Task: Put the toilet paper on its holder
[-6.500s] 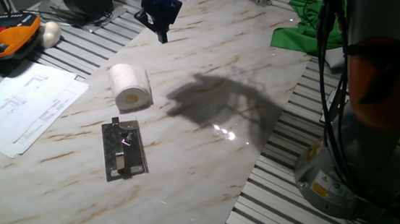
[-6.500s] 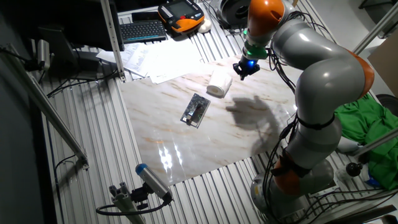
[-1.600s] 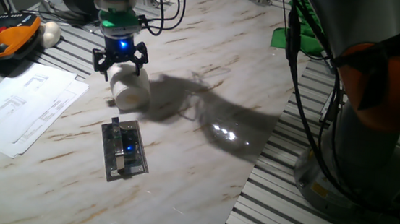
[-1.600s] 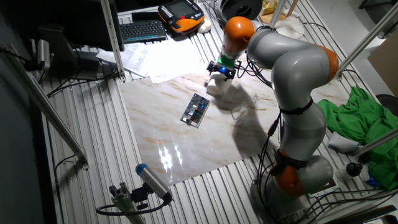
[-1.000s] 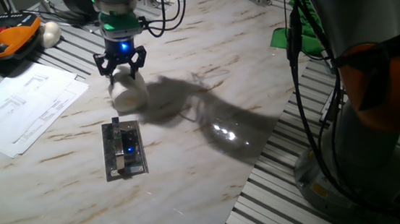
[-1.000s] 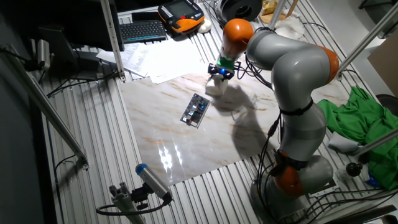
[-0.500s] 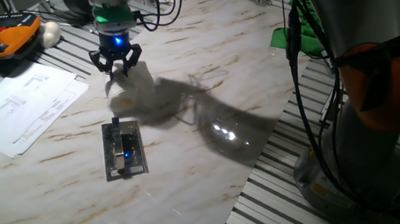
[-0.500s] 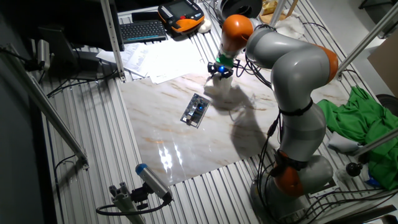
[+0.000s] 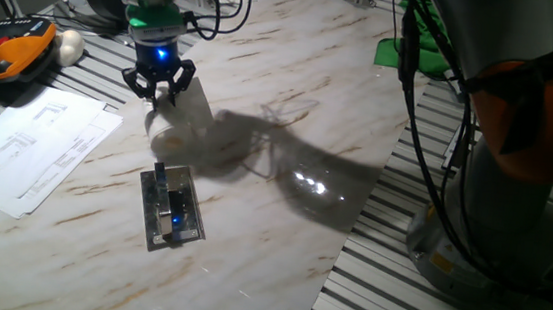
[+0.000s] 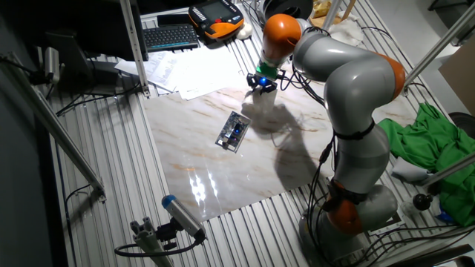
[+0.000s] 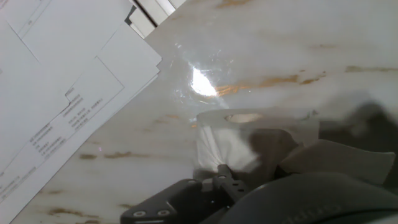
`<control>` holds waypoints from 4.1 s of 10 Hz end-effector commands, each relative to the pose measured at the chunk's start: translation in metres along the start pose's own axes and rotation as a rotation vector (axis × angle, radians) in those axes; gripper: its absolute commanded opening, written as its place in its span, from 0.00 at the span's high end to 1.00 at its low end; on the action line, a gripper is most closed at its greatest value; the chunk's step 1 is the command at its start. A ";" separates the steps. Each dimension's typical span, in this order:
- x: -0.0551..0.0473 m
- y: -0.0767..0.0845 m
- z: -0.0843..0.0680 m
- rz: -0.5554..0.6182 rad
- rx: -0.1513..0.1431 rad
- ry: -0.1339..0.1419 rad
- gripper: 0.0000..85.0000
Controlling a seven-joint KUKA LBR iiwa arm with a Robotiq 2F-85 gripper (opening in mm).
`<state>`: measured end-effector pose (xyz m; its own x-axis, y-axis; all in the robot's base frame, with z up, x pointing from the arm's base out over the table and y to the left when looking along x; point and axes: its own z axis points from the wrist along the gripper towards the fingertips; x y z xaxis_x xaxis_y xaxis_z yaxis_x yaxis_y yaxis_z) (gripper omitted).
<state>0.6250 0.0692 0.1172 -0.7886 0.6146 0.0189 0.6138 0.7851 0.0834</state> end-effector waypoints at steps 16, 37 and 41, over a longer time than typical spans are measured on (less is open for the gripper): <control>0.001 -0.003 -0.002 0.056 0.017 0.075 0.60; 0.056 0.008 -0.014 0.232 0.013 0.058 0.60; 0.065 0.008 -0.015 0.228 0.000 0.067 0.60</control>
<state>0.5782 0.1142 0.1342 -0.6324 0.7677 0.1033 0.7745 0.6286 0.0704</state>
